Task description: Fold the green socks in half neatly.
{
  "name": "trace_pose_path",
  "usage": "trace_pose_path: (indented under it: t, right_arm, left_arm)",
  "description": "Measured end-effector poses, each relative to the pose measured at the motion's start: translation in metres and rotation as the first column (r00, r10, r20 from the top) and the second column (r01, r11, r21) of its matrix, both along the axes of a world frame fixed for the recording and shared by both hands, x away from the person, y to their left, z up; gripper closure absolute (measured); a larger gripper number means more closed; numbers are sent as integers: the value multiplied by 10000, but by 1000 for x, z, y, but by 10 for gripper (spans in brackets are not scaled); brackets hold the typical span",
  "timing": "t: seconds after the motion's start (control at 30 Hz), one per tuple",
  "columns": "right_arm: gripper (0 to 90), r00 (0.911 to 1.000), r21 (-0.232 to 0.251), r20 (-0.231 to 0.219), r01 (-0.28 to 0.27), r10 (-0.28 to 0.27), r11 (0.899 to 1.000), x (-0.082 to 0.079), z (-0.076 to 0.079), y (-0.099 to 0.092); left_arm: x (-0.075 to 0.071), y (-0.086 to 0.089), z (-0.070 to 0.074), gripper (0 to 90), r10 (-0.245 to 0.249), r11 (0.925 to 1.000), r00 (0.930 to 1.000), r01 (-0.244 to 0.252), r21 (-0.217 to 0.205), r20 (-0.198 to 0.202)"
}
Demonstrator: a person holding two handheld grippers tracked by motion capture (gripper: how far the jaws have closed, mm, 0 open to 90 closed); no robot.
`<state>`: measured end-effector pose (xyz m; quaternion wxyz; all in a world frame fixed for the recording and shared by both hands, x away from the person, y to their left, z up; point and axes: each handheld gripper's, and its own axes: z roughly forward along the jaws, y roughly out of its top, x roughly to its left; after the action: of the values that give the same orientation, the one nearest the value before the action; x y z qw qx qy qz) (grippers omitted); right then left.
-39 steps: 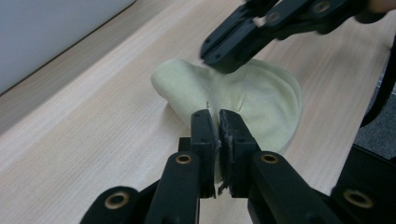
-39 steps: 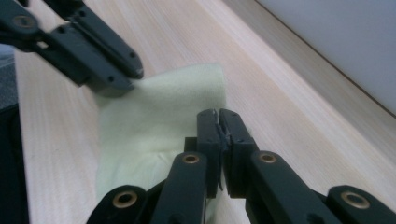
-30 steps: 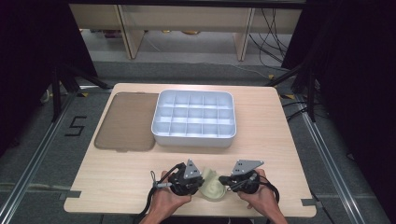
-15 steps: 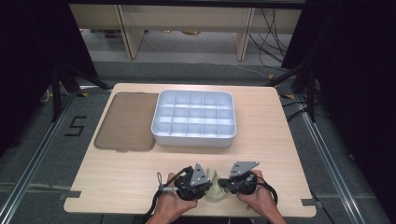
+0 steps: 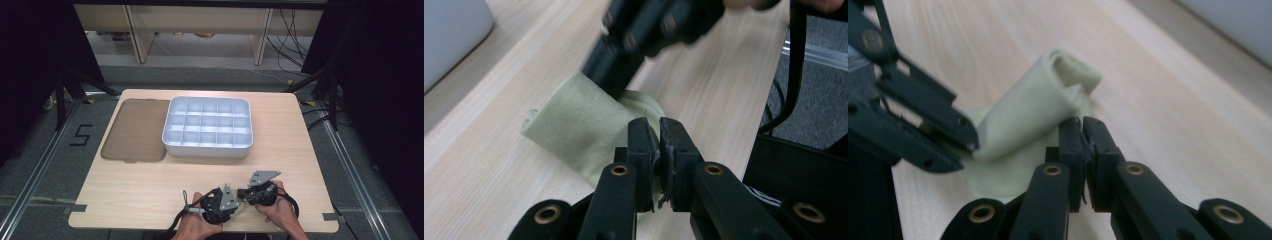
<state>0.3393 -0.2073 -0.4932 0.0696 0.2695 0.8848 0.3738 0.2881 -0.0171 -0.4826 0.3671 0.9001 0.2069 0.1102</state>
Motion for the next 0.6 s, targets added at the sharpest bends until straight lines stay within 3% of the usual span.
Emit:
trace_pose_path:
  t: [0.07, 0.2, 0.23, 0.43, 0.47, 0.5, 0.57, 0.6]
  right_arm:
    - [875, 9994, 222, 113, 311, -314, 9993, 1, 5, -6]
    - [875, 9986, 814, 358, 357, -388, 9960, 2, 14, -15]
    - [875, 9985, 985, 373, 358, -396, 9945, 1, 16, -15]
    - [875, 9995, 1524, 278, 108, -153, 9883, -3, 22, -9]
    - [875, 9994, 1474, 341, -51, 1, 9891, -3, 23, -8]
    - [875, 9999, 1603, 117, -10, -9, 9871, -5, 23, -6]
    - [875, 9995, 1590, 143, -287, 268, 9869, -6, 22, -2]
    - [874, 9992, 1588, 258, -357, 320, 9867, -6, 21, -1]
  left_arm:
    - [2, -2, -3, 833, -156, 9999, 9998, 156, 52, 85]
    - [2, -4, -8, 831, -177, 9996, 9998, 180, 236, -109]
    - [1, -6, -10, 830, -100, 9999, 9999, 101, 53, -129]
    - [2, -6, -10, 826, -159, 9997, 9999, 158, 204, 23]
    - [3, -5, -10, 825, -189, 9994, 9998, 187, 307, 85]
    - [3, -5, -11, 825, -151, 9996, 9999, 148, 258, 81]
    - [1, -6, -11, 824, -22, 9999, 10000, 23, 136, -96]
    - [2, -6, -10, 822, -197, 9996, 9998, 198, 219, -29]
